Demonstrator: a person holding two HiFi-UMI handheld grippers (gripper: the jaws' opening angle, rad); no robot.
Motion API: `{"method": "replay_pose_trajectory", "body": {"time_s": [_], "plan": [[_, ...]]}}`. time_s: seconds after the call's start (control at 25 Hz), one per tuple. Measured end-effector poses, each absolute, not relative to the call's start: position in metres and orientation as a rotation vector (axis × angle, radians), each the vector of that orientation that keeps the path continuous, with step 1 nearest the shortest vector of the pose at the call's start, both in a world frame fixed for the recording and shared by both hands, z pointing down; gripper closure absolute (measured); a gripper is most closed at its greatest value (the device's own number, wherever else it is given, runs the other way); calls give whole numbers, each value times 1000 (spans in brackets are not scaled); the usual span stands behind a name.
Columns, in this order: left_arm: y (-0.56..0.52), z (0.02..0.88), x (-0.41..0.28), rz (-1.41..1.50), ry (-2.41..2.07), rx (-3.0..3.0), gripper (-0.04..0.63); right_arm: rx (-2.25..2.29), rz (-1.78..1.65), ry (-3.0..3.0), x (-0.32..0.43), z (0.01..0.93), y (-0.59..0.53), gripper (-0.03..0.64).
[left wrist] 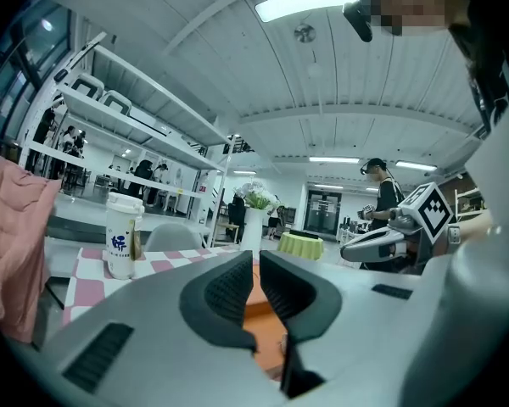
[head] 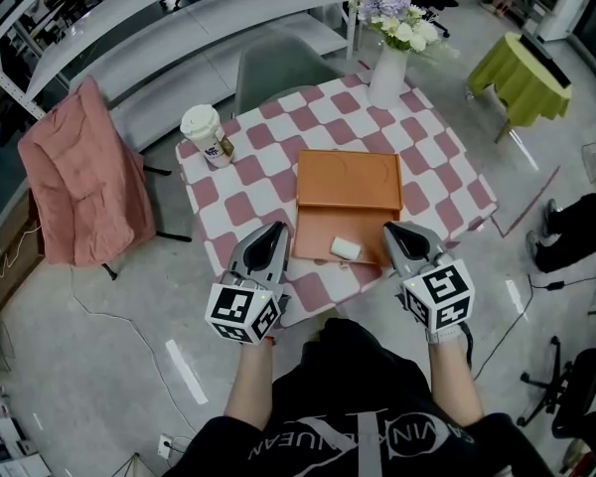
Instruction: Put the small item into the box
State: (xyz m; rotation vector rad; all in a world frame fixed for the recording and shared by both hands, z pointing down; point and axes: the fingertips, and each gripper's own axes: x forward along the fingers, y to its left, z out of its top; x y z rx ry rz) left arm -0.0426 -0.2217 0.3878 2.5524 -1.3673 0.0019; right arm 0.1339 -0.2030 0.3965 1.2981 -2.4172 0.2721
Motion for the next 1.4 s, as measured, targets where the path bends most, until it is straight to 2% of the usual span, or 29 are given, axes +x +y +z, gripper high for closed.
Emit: {"method": "replay_pose_trajectory", "body": {"time_s": [1.4], "plan": [[-239, 335, -49, -119, -1384, 2619, 566, 1403, 127, -2474, 138, 343, -234, 611]]}}
